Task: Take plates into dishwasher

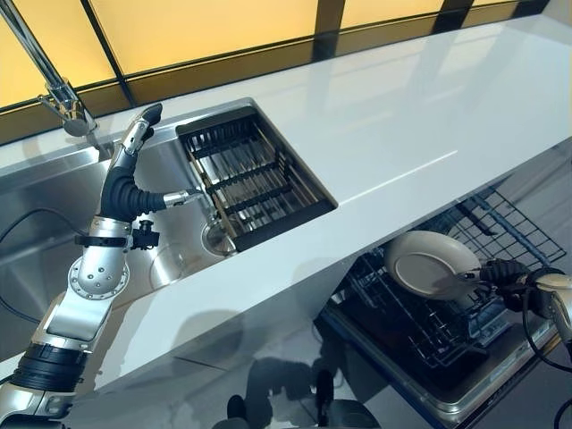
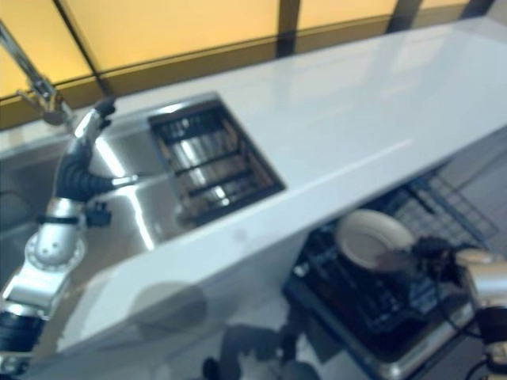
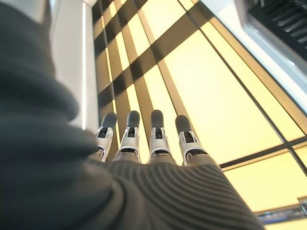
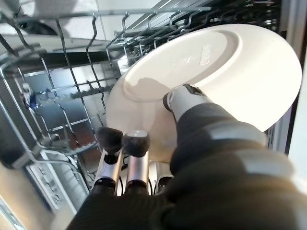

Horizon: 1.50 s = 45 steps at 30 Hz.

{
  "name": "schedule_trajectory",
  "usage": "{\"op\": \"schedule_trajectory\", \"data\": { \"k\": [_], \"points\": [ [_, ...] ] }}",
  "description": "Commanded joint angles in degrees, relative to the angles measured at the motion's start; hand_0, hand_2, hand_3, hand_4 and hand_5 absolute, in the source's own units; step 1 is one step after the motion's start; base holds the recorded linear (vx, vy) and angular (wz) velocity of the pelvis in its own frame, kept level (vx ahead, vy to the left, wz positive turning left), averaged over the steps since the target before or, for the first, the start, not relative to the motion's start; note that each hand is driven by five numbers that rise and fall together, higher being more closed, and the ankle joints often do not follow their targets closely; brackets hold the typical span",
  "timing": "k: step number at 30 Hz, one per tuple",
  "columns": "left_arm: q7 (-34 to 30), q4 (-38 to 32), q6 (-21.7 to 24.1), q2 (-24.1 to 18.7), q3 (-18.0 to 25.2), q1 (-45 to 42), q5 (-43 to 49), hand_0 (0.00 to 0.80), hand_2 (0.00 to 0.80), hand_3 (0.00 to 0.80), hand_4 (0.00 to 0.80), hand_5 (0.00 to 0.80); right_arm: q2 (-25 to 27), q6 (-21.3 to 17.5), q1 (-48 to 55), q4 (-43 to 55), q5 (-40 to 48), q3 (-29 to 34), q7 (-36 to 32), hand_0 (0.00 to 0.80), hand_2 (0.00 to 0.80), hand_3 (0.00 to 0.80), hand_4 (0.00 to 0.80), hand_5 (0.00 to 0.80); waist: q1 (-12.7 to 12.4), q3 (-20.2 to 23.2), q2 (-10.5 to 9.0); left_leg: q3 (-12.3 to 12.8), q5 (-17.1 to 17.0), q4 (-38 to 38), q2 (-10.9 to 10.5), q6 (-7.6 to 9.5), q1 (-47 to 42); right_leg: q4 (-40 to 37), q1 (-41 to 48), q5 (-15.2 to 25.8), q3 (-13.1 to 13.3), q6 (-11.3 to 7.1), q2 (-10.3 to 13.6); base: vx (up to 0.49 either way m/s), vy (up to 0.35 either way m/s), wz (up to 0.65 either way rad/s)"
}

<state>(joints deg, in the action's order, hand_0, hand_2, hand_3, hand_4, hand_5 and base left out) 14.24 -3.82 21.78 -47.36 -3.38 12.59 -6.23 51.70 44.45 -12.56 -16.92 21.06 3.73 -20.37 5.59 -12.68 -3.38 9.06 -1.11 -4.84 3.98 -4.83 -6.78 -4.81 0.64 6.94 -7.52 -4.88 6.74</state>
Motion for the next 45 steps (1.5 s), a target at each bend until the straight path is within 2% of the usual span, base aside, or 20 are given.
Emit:
{"op": "schedule_trajectory", "data": {
  "k": [1, 2, 4, 6, 7, 9, 10, 12, 15, 23, 39, 45],
  "points": [
    [1.09, -2.33, 0.69, -1.95, 1.49, 2.07, 0.35, 0.0, 0.0, 0.0, 0.0, 0.0, 0.69, -0.57, -1.85, -0.91, 1.36, -1.13, 2.35, 0.8, 0.8, 0.8, 0.8, 0.8, 0.8, 0.05, -0.94, 0.66, 7.94, 5.99, -5.61, 4.14, -3.07, 3.58, -4.94, 4.2, 0.85, -4.63, 0.6, -0.058, 0.005, -0.14],
    [1.62, -1.81, 0.28, -2.64, 1.26, 2.21, 0.16, 0.0, 0.0, 0.0, 0.0, 0.0, 0.2, 0.07, -1.34, -0.74, 0.83, -0.63, 2.56, 0.8, 0.8, 0.8, 0.8, 0.8, 1.36, -0.36, -0.95, 0.12, 7.76, 6.06, -5.28, 4.54, -3.06, 5.83, -6.43, 5.12, 3.41, -5.45, 1.39, -0.115, -0.022, -0.09],
    [1.62, -2.03, 0.47, -3.54, 2.62, 1.68, 0.19, 0.0, 0.0, 0.0, 0.0, 0.0, 0.56, -0.23, -0.82, -2.01, -0.54, 0.43, 1.12, 0.8, 0.8, 0.8, 0.8, 0.8, 0.39, -0.3, -0.5, 0.89, 6.68, 6.66, -4.06, 4.51, -1.68, 9.18, -6.11, 4.07, 3.18, -4.78, 3.37, -0.226, -0.061, -0.05],
    [1.55, -2.7, 1.07, -4.48, 4.14, 0.83, -0.2, 0.0, 0.0, 0.0, 0.0, 0.0, 0.9, -2.16, -0.54, -5.29, -1.37, 0.89, -0.01, 0.8, 0.8, 0.8, 0.8, 0.8, -1.38, -0.25, 0.49, 2.02, 6.03, 8.2, -2.24, 4.48, 0.69, 13.07, -3.75, 1.03, 2.64, -3.54, 5.24, -0.29, -0.087, -0.21],
    [1.63, -2.59, 1.32, -5.04, 4.27, 1.03, -0.44, 0.0, 0.0, 0.0, 0.0, 0.0, 0.69, -2.65, -0.71, -6.29, -1.44, 0.57, 0.2, 0.8, 0.8, 0.8, 0.8, 0.8, -1.88, -0.15, 0.54, 2.36, 5.89, 8.77, -1.8, 4.58, 1.86, 14.05, -3.4, 1.12, 2.62, -3.24, 5.9, -0.243, -0.082, -0.32],
    [1.92, -3.0, 0.95, -5.54, 4.61, 1.51, 0.11, 0.0, 0.0, 0.0, 0.0, 0.0, 0.49, -2.66, -1.28, -7.57, -0.9, -0.65, 0.88, 0.8, 0.8, 0.8, 0.8, 0.8, -3.06, 0.12, 0.24, 3.33, 5.92, 10.1, -0.67, 4.51, 3.1, 12.98, -1.57, -1.32, 0.86, -2.83, 6.4, -0.185, -0.105, -0.31],
    [2.55, -3.31, 0.14, -5.93, 4.48, 2.0, 0.01, 0.0, 0.0, 0.0, 0.0, 0.0, 0.36, -3.07, -1.79, -8.95, -0.08, -1.6, 1.02, 0.8, 0.8, 0.8, 0.8, 0.8, -3.65, 0.4, -0.35, 3.75, 6.11, 10.24, -0.48, 4.33, 3.27, 10.76, -0.56, -1.52, -0.74, -3.38, 6.72, -0.129, -0.123, -0.31],
    [3.12, -3.07, -0.38, -6.05, 4.03, 2.9, -0.02, 0.0, 0.0, 0.0, 0.0, 0.0, 0.49, -3.97, -2.24, -11.54, -0.08, -2.81, -0.01, 0.8, 0.8, 0.8, 0.8, 0.8, -4.16, 0.84, -1.05, 3.62, 6.2, 10.01, -0.19, 4.17, 3.21, 8.36, 0.78, -2.05, -1.28, -4.41, 6.44, -0.077, -0.108, -0.32],
    [3.53, -2.06, 0.04, -6.06, 3.2, 3.99, -0.08, 0.0, 0.0, 0.0, 0.0, 0.0, 1.62, -3.97, -3.36, -14.04, 1.52, -4.01, -1.21, 0.8, 0.8, 0.8, 0.8, 0.8, -4.33, 1.14, -1.23, 3.24, 4.51, 7.66, 0.68, 3.3, 2.43, 7.34, 1.66, -2.64, -1.49, -4.93, 5.73, -0.07, -0.068, -0.07],
    [3.7, -1.68, 0.73, -5.29, 1.72, 5.57, 0.32, 0.0, 0.0, 0.0, 0.0, 0.0, -0.87, -3.06, -5.38, -15.6, 4.68, -6.63, 0.52, 0.8, 0.8, 0.8, 0.8, 0.8, -4.53, 1.46, -0.94, 1.19, 2.78, 1.89, 0.21, 2.84, -0.37, 5.91, 2.81, -3.04, -1.57, -5.08, 4.79, -0.02, -0.019, -0.04],
    [2.65, -3.2, 1.34, -4.92, 1.81, 5.0, 0.73, 0.0, 0.0, 0.0, 0.0, 0.0, -7.56, -3.15, -7.71, -16.59, 3.29, -12.1, 3.1, 0.8, 0.8, 0.8, 0.8, 0.8, -6.14, 0.53, -0.11, -0.25, 2.36, 1.09, -0.58, 3.44, -0.64, 7.11, 2.34, -3.19, -2.17, -5.18, 5.05, -0.013, -0.003, 0.05],
    [1.99, -3.51, 0.99, -4.43, 1.2, 5.53, 0.95, 0.0, 0.0, 0.0, 0.0, 0.0, -9.45, -4.3, -7.82, -18.91, 0.71, -13.49, 1.4, 0.8, 0.8, 0.8, 0.8, 0.8, -6.42, 0.65, 0.11, -0.27, 2.38, 0.94, -0.67, 3.64, -0.95, 7.22, 2.31, -2.98, -2.38, -5.36, 5.21, -0.003, -0.001, 0.08]
  ]
}}
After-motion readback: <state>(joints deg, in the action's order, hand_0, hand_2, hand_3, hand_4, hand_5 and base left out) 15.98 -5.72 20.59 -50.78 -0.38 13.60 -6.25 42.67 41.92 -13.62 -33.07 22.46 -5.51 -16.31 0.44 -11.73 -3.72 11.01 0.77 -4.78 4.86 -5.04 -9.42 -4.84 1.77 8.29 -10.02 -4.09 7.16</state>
